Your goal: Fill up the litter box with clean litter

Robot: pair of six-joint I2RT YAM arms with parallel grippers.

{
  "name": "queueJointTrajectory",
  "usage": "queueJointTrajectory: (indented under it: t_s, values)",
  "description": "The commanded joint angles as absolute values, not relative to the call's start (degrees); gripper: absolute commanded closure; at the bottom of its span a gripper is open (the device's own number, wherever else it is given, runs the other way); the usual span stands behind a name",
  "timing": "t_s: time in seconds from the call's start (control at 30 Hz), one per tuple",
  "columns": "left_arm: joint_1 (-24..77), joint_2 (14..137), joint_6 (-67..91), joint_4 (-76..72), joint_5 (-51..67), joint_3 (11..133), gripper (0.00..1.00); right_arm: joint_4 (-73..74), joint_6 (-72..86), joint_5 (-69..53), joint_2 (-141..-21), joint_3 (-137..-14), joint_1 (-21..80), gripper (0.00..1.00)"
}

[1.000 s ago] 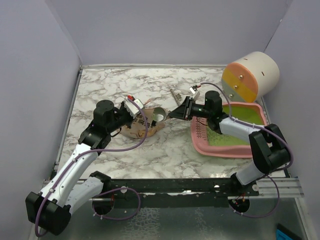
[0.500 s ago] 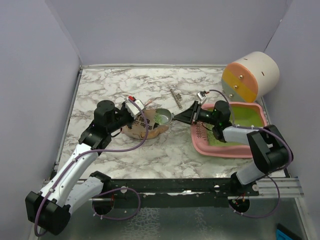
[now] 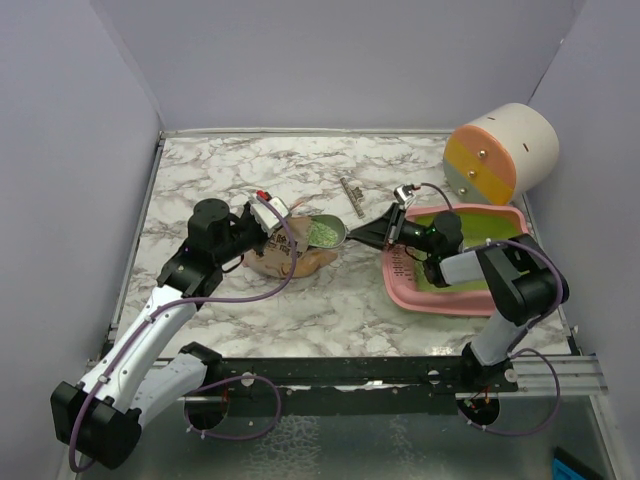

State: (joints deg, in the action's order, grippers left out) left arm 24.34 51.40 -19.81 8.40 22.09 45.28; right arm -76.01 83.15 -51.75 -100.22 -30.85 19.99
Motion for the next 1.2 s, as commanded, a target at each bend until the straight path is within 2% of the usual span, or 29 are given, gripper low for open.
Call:
queueJointTrajectory:
  t_s: [0.0, 0.27, 0.33, 0.57, 1.0, 1.13, 1.17]
  values:
    - [23.6, 50.9, -19.4, 4.8, 20.5, 48.2, 1.0, -66.0, 76.0, -53.6, -91.9, -32.2, 19.6, 0.99]
    - [23.6, 50.8, -18.3, 4.7, 20.9, 48.3, 1.0, -39.0, 64.4, -45.8, -77.5, -32.0, 19.4, 0.99]
    - [23.6, 50.5, -17.7, 4.6, 21.4, 48.2, 0.97, -33.0, 62.6, -42.8, -74.6, -32.0, 19.2, 0.99]
    - [23.6, 47.8, -15.3, 3.4, 23.2, 47.3, 0.89, -25.3, 64.2, -37.1, -67.8, -30.4, 19.2, 0.99]
    - [23.6, 48.1, -14.5, 2.2, 23.5, 47.2, 0.85, -14.0, 68.4, -26.2, -47.3, -24.0, 18.9, 0.99]
    - [23.6, 48.5, -13.8, 1.9, 23.5, 47.4, 0.78, -9.9, 70.3, -22.9, -40.1, -22.4, 19.0, 0.99]
    - [23.6, 48.6, -13.7, 1.9, 23.5, 47.5, 0.74, -8.2, 70.4, -21.7, -38.0, -22.3, 19.0, 0.99]
